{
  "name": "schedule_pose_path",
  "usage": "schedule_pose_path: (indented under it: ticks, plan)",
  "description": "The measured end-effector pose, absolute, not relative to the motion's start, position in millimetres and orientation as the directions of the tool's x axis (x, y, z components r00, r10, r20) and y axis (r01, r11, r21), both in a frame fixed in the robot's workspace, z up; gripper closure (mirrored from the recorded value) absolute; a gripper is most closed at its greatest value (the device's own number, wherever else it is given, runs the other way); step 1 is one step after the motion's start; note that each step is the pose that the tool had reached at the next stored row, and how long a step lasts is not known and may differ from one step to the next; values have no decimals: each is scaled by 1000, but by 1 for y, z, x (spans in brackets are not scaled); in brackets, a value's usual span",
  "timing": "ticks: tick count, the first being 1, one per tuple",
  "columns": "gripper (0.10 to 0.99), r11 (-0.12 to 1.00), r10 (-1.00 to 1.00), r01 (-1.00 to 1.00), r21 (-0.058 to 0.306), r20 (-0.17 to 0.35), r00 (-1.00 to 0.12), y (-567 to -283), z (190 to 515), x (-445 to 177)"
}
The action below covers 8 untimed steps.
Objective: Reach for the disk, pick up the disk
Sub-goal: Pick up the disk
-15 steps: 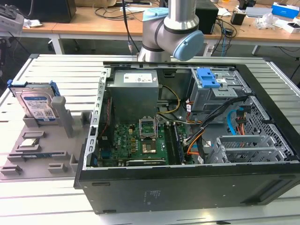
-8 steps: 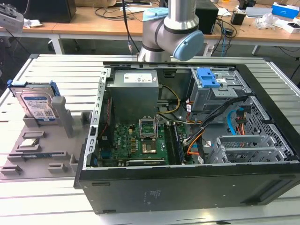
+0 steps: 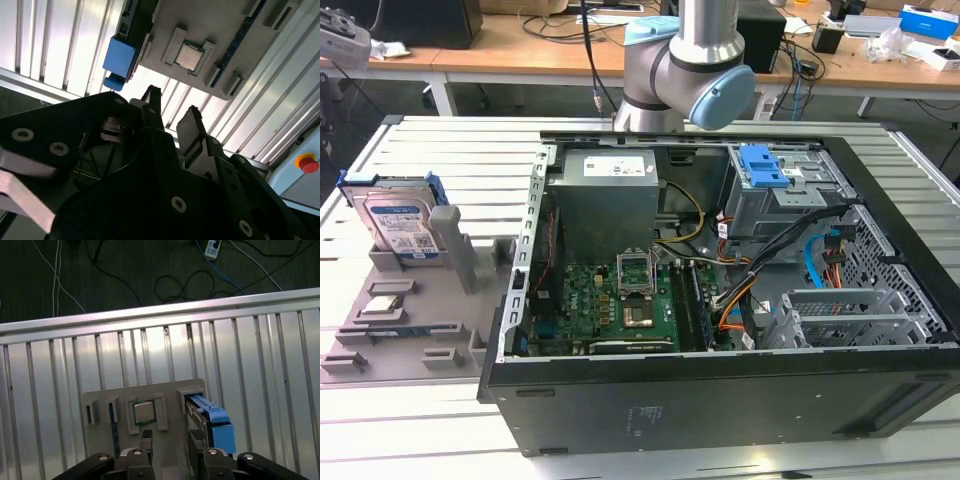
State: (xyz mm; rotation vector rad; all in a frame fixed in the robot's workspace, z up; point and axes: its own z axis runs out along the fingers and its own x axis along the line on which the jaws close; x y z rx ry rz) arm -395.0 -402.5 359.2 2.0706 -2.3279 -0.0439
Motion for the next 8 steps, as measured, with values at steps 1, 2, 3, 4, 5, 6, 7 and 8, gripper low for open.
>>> schedule_pose_path:
  ticks: [1,2,3,4,5,6,7,8]
  plan:
    - [667,116,-993,-992,38,1,-117,-402,359,-395]
    - [667,116,-993,-992,38,0,-116,-402,359,-395]
    - [667,117,-993,-992,38,0,-117,-401,359,-395]
    - [667,116,-993,-992,38,1,-116,-396,359,-395]
    - [667,116,-993,-992,38,1,-116,-392,359,-395]
    - [667,117,-993,-992,38,1,-117,-385,359,-395]
    - [667,116,-993,-992,38,1,-116,-382,359,-395]
    - [667,116,-993,-992,38,1,-116,-380,359,-395]
